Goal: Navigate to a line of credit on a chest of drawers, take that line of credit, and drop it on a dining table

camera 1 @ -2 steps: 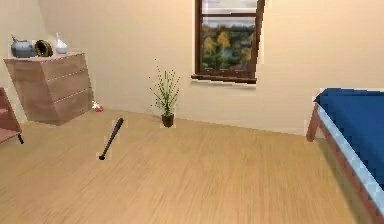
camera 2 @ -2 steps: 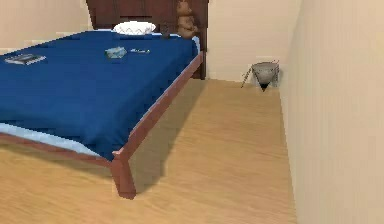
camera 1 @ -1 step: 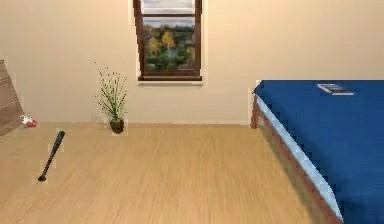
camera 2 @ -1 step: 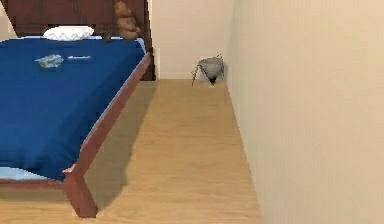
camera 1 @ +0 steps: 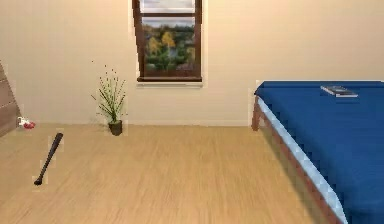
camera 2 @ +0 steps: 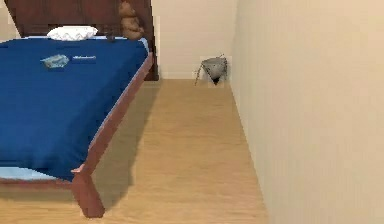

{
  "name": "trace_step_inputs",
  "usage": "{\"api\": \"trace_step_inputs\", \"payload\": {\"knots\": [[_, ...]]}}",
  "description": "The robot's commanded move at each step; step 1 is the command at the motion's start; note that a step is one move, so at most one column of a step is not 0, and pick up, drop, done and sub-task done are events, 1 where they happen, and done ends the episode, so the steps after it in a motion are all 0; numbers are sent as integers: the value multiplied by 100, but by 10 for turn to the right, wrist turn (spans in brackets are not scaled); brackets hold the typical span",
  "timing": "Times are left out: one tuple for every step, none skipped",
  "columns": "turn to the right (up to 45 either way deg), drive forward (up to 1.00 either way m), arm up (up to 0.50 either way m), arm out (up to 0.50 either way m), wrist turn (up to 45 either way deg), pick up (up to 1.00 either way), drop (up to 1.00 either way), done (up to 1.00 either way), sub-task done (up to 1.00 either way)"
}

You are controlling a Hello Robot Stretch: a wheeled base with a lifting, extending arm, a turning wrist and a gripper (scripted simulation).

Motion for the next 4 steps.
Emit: {"api": "trace_step_inputs", "payload": {"knots": [[-450, 0, 0, 0, 0, 0, 0, 0, 0], [-390, 0, 0, 0, 0, 0, 0, 0, 0], [-30, 0, 0, 0, 0, 0, 0, 0, 0], [0, 75, 0, 0, 0, 0, 0, 0, 0]]}}
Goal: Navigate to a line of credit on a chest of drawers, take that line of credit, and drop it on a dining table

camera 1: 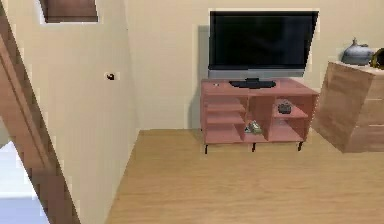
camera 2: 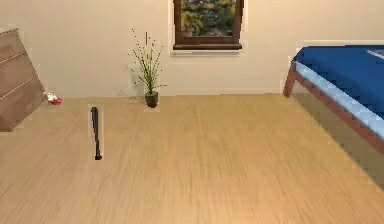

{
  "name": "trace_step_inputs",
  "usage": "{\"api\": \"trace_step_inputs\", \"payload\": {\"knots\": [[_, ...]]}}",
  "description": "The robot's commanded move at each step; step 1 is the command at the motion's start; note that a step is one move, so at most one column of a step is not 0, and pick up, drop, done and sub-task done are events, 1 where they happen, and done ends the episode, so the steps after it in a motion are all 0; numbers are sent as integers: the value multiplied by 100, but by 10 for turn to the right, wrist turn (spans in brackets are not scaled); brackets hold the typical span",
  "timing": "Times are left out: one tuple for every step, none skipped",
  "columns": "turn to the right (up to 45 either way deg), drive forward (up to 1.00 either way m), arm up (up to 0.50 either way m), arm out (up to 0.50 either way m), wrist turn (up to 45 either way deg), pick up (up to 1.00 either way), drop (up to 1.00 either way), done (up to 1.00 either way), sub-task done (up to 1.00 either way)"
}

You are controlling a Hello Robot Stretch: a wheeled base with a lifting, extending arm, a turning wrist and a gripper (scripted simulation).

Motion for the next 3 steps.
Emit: {"api": "trace_step_inputs", "payload": {"knots": [[-450, 0, 0, 0, 0, 0, 0, 0, 0], [-90, 0, 0, 0, 0, 0, 0, 0, 0], [0, 45, 0, 0, 0, 0, 0, 0, 0]]}}
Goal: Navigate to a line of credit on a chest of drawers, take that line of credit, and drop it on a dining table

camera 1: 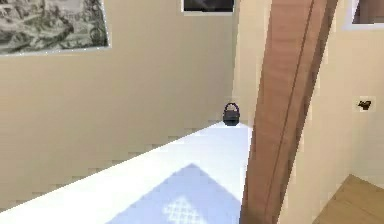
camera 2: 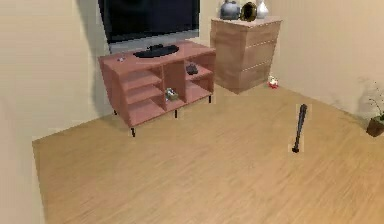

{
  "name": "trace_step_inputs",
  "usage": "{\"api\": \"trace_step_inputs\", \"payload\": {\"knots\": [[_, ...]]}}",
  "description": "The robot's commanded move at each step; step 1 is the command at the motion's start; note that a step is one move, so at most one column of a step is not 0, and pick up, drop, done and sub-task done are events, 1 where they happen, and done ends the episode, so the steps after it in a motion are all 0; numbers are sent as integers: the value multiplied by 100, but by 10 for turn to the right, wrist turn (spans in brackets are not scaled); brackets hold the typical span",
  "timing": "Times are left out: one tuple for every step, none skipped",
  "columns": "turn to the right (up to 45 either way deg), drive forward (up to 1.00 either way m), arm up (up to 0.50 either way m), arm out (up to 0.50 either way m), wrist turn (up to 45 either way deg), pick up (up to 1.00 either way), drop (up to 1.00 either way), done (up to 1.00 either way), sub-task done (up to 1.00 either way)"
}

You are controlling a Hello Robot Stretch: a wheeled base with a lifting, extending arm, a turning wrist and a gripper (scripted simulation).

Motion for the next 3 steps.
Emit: {"api": "trace_step_inputs", "payload": {"knots": [[-360, 0, 0, 0, 0, 0, 0, 0, 0], [0, 45, 0, 0, 0, 0, 0, 0, 0], [450, 0, 0, 0, 0, 0, 0, 0, 0]]}}
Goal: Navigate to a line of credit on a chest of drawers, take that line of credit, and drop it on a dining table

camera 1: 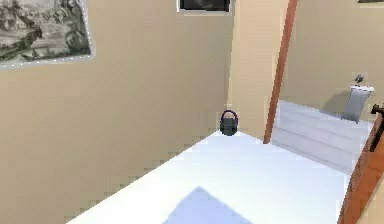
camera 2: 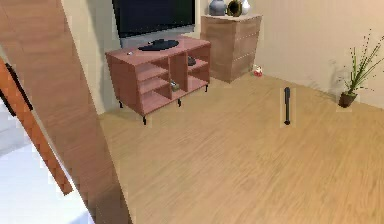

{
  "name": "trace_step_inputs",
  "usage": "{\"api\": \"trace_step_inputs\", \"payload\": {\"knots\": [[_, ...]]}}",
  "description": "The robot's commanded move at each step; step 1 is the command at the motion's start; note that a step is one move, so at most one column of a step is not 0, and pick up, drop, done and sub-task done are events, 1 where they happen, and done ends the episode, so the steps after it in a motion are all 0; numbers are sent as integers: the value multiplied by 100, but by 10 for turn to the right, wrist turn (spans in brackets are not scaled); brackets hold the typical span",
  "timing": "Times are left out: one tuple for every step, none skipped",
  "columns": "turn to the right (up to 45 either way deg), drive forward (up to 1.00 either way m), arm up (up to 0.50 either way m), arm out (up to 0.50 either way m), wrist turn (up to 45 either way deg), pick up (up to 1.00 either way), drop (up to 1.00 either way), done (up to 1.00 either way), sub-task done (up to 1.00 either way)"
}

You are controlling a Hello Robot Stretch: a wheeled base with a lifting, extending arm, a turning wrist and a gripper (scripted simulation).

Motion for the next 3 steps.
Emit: {"api": "trace_step_inputs", "payload": {"knots": [[90, 0, 0, 0, 0, 0, 0, 0, 0], [0, 40, 0, 0, 0, 0, 0, 0, 0], [270, 0, 0, 0, 0, 0, 0, 0, 0]]}}
